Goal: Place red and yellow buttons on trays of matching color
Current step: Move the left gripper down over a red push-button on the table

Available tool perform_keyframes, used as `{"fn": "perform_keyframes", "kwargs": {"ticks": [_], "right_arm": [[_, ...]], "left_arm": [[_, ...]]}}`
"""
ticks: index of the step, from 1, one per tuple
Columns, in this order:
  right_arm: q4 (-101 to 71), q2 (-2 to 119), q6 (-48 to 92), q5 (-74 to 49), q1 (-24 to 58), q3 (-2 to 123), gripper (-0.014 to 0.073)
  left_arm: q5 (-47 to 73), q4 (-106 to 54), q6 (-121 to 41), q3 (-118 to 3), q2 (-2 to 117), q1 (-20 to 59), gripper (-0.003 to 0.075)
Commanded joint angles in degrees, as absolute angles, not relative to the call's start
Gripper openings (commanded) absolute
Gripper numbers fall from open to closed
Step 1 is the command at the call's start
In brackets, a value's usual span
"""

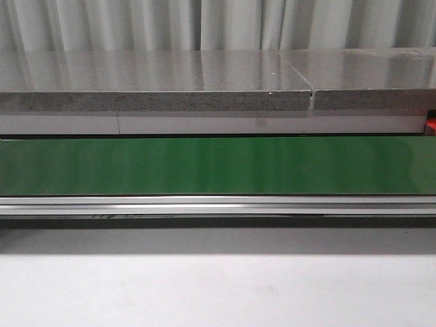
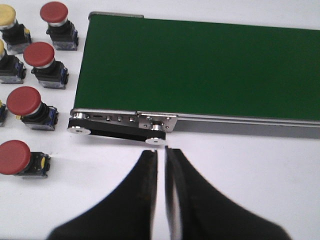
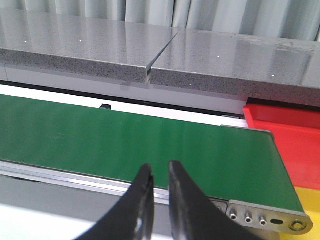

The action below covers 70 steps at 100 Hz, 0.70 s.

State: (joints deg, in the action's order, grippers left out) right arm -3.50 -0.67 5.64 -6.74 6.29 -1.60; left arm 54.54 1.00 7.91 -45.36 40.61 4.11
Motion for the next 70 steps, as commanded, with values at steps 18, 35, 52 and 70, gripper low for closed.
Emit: {"fn": "perform_keyframes", "kwargs": {"ticks": [18,35,52,70], "right_arm": [[-3.05,-1.69,5.76,-2.10,6.40,-0.73,0.0099],[-3.05,-1.69,5.76,-2.10,6.40,-0.73,0.0099],[-3.05,-1.69,5.76,-2.10,6.40,-0.73,0.0099],[-3.05,-1.69,5.76,-2.10,6.40,-0.73,0.0099]], "left_arm": [[52.71,0.00,8.92,-44.49,41.38,4.66,0.0568],[52.56,0.00,11.95,-44.39,41.38,4.66,0.0680],[51.00,7.45,23.15,-44.39,41.38,4.56,0.0670],[50.51,18.51,34.38,-44.39,42.30,4.56,0.0670]]}}
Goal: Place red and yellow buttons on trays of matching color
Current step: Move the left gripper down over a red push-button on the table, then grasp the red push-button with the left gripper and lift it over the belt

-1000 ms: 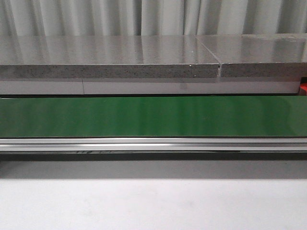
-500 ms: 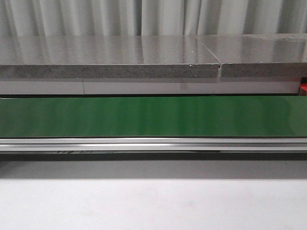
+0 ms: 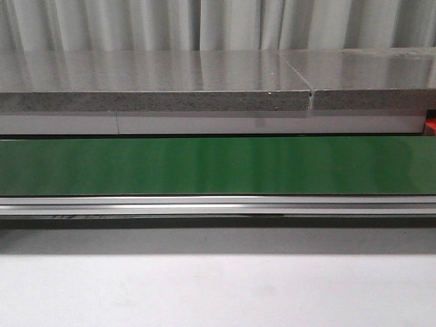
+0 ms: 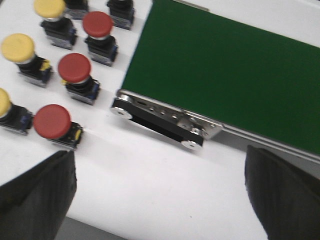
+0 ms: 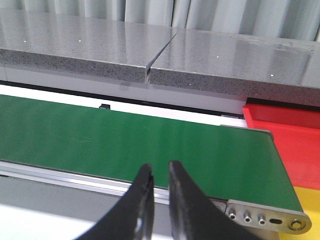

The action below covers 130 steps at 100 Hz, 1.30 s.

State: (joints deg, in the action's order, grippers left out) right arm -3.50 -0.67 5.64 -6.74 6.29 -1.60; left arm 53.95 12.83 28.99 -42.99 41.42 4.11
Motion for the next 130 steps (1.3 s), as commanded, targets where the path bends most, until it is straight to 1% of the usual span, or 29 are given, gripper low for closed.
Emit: {"fn": "perform_keyframes", "kwargs": {"ticks": [1,17,25,54,75,101,130], "right_arm": [[-3.05,-1.69,5.76,-2.10,6.40,-0.73,0.0099],[-3.05,-1.69,5.76,-2.10,6.40,-0.73,0.0099],[-3.05,-1.69,5.76,-2.10,6.40,-0.73,0.0099],[-3.05,-1.69,5.76,-2.10,6.40,-0.73,0.0099],[-3.05,-1.69,5.76,-2.10,6.40,-0.73,0.0099],[-3.05,-1.69,5.76,-2.10,6.40,-0.73,0.0099],[-3.05,-1.69,5.76,-2.10,6.40,-0.73,0.0099]], "left_arm": [[50.52,18.91,34.72,-44.39,42.44,4.56,0.0670],[50.79,19.98,36.08,-44.39,46.77,4.56,0.0670],[50.33,21.32,37.69,-44.39,50.01,3.28,0.0670],[47.26,20.73,38.42,-44.39,58.96,-8.80,0.0670],[44.54,20.73,37.55,-44.39,64.89,-14.38,0.0670],[41.12,20.73,36.45,-44.39,72.46,-17.53,0.0669],[37.52,20.73,35.97,-44.39,80.77,-18.26,0.0669]]}}
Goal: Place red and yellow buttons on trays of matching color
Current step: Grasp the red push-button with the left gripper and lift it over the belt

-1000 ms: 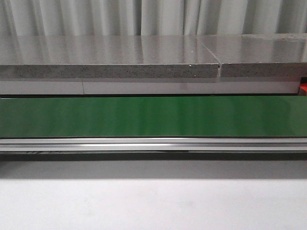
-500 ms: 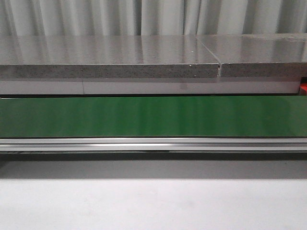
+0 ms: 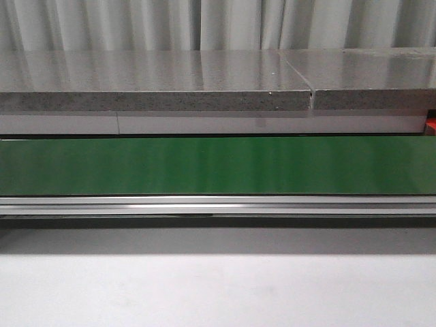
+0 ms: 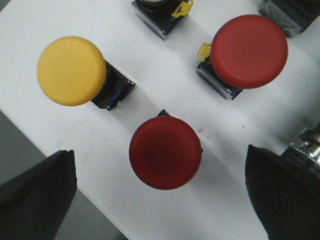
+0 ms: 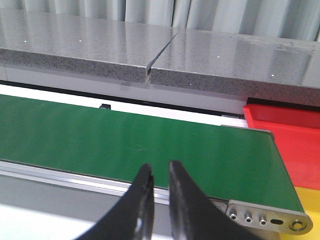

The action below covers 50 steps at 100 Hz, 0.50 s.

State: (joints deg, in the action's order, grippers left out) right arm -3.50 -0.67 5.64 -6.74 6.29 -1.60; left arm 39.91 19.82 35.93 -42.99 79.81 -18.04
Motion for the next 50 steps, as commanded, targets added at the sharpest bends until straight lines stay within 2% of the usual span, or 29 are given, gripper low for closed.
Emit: {"fn": "perform_keyframes", "kwargs": {"ticks": [1,18,27,37,50], "right_arm": [[-3.05,-1.69,5.76,-2.10,6.40,-0.73,0.0099],[-3.05,-1.69,5.76,-2.10,6.40,-0.73,0.0099],[-3.05,-1.69,5.76,-2.10,6.40,-0.73,0.0099],[-3.05,-1.69,5.76,-2.10,6.40,-0.73,0.0099],[-3.05,-1.69,5.76,-2.10,6.40,-0.73,0.0099]], "left_arm": [[37.51,20.73,35.97,-44.39,80.96,-18.26,0.0669],[36.51,20.73,35.97,-44.39,84.28,-18.26,0.0666],[36.23,20.64,35.97,-44.39,84.56,-18.26,0.0629],[36.23,20.64,35.97,-44.39,84.56,-18.26,0.0511],[36.57,20.64,35.97,-44.39,84.56,-18.26,0.0298]]}}
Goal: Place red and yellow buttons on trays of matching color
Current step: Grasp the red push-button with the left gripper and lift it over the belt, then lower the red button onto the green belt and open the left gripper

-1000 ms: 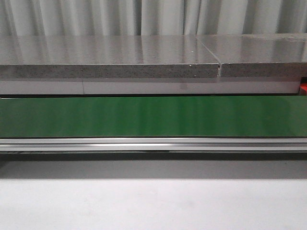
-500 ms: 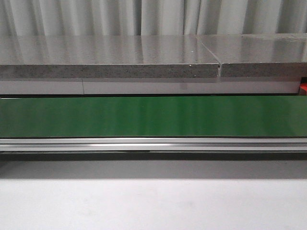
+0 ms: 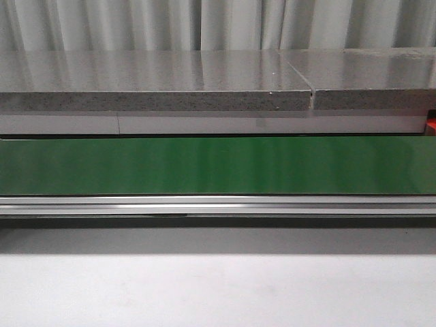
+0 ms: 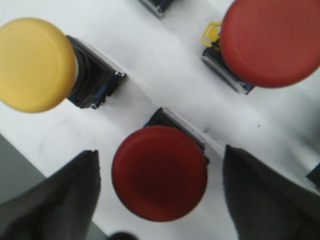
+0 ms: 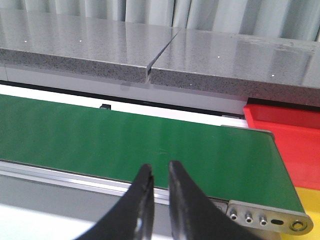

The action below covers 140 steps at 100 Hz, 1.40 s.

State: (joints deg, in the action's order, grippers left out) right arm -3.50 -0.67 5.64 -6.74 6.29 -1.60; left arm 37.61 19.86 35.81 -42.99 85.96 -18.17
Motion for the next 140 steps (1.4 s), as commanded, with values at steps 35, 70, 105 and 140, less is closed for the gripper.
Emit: {"fn": "perform_keyframes", "kwargs": {"ticks": [35,70,105,140], "right_arm": [[-3.05,-1.69,5.76,-2.10,6.40,-0.73,0.0099],[-3.05,-1.69,5.76,-2.10,6.40,-0.73,0.0099],[-3.05,-1.69,5.76,-2.10,6.40,-0.73,0.0099],[-3.05,-1.69,5.76,-2.10,6.40,-0.73,0.0099]], "left_arm": [[41.88,19.40,32.97,-46.85,77.08,-18.15,-0.0019],[48.09,8.58,17.56,-55.30,63.89,-18.15,-0.0019],[50.38,-11.33,0.41,-64.41,69.52,-17.39,-0.0019],[50.38,-9.69,0.41,-69.35,80.87,-7.69,-0.0019]]}}
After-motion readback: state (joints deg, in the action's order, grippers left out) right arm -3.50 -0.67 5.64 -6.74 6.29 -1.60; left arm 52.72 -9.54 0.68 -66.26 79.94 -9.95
